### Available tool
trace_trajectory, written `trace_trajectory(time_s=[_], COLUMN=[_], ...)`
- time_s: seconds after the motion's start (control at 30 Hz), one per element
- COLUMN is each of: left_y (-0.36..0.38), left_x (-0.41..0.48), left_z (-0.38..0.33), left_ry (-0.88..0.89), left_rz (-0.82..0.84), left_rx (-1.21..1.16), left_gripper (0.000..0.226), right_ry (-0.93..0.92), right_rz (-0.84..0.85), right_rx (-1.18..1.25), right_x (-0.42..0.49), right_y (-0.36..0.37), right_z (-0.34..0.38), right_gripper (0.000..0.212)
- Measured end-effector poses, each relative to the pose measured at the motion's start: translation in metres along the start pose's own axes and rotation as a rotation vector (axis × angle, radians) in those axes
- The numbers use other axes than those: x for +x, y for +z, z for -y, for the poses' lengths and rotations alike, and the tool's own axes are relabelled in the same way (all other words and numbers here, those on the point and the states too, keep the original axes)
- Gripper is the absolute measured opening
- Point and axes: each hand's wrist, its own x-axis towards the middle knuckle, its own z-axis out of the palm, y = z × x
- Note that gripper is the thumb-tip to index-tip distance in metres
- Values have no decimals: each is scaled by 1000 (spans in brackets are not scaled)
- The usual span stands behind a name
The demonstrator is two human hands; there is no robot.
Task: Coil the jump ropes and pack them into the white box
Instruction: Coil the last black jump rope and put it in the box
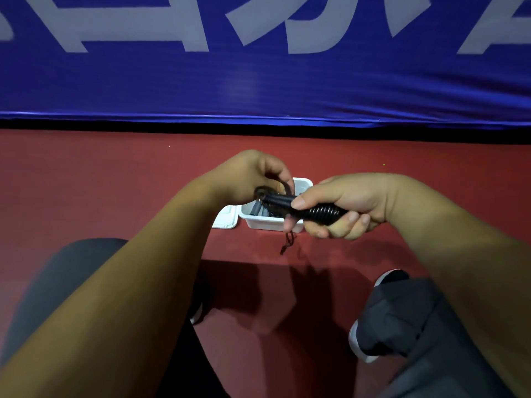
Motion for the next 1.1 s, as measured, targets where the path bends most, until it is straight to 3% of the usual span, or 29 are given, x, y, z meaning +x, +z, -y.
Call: trace_trajectory(time_s=[0.13, 0.4, 0.57, 0.73, 0.8, 0.97, 1.1], left_y=[3, 3, 4, 8, 13, 27, 28], left_x=[-2, -3, -6, -2, -1, 0, 3], left_z=[-7, -18, -17, -13, -11, -10, -5], left_ry=[33, 19, -8, -139, -179, -309, -317], left_rz=[84, 32, 54, -83, -114, -57, -154], left_rx=[-125, 28, 181, 129, 138, -23, -269], left_gripper=[21, 23, 35, 11, 14, 26, 22], right_ry=[103, 142, 46, -137, -218, -354, -378], right_rz=[85, -253, -475, -593, -600, -602, -630], right_rx=[-143, -209, -178, -45, 46, 115, 244], right_x=[5, 18, 25, 34, 36, 40, 40], right_y=[-1, -14, -23, -25, -23, -17, -17], right_z=[-5, -13, -16, -11, -8, -3, -2], right_gripper=[33, 24, 26, 17, 18, 17, 30])
